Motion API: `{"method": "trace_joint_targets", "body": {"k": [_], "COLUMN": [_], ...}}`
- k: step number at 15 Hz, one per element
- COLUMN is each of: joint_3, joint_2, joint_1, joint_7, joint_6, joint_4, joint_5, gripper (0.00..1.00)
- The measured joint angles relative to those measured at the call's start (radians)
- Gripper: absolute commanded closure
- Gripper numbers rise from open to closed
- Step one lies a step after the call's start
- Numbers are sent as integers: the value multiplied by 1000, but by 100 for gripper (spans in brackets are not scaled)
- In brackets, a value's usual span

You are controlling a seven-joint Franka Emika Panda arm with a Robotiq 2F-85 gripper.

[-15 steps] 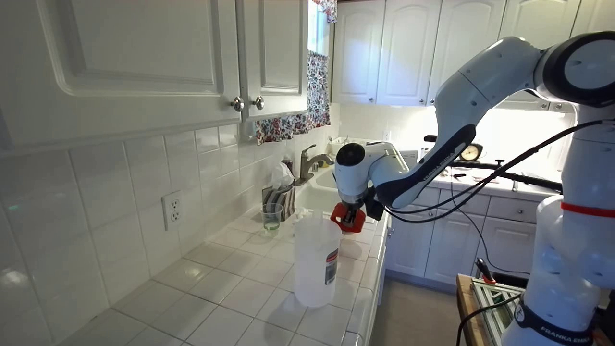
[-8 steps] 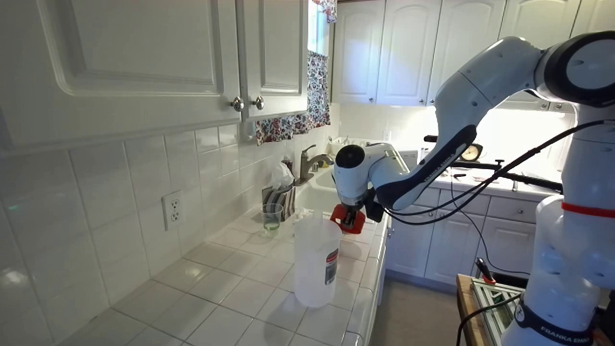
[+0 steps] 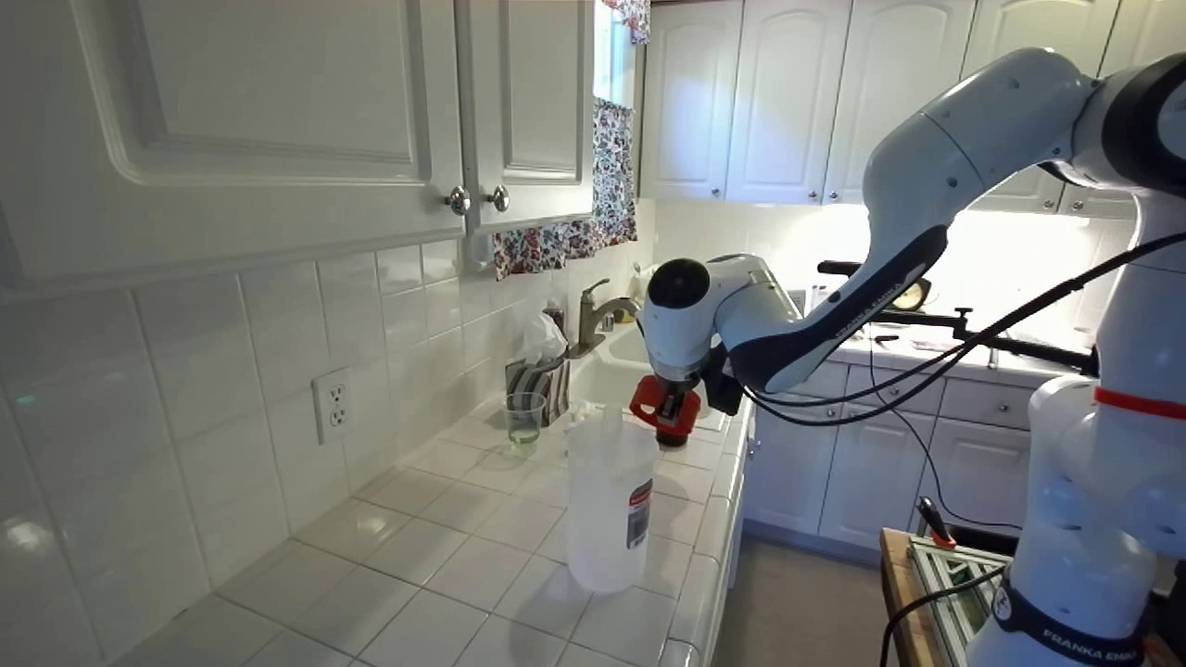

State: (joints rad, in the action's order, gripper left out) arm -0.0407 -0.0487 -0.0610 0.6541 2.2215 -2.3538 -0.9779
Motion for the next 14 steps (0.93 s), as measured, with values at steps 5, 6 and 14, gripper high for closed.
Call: {"method": "trace_joint_targets", "body": {"k": [5, 6, 14], "joint_3": [2, 2, -10], "joint_2": [-30, -26, 67], "joint_1": [0, 0, -1], "joint_7": [0, 1, 19], "joint_6": [-11, -9, 22], "joint_4": [-30, -42, -86], "joint_5": [-13, -15, -48], "gripper": [59, 59, 59]}}
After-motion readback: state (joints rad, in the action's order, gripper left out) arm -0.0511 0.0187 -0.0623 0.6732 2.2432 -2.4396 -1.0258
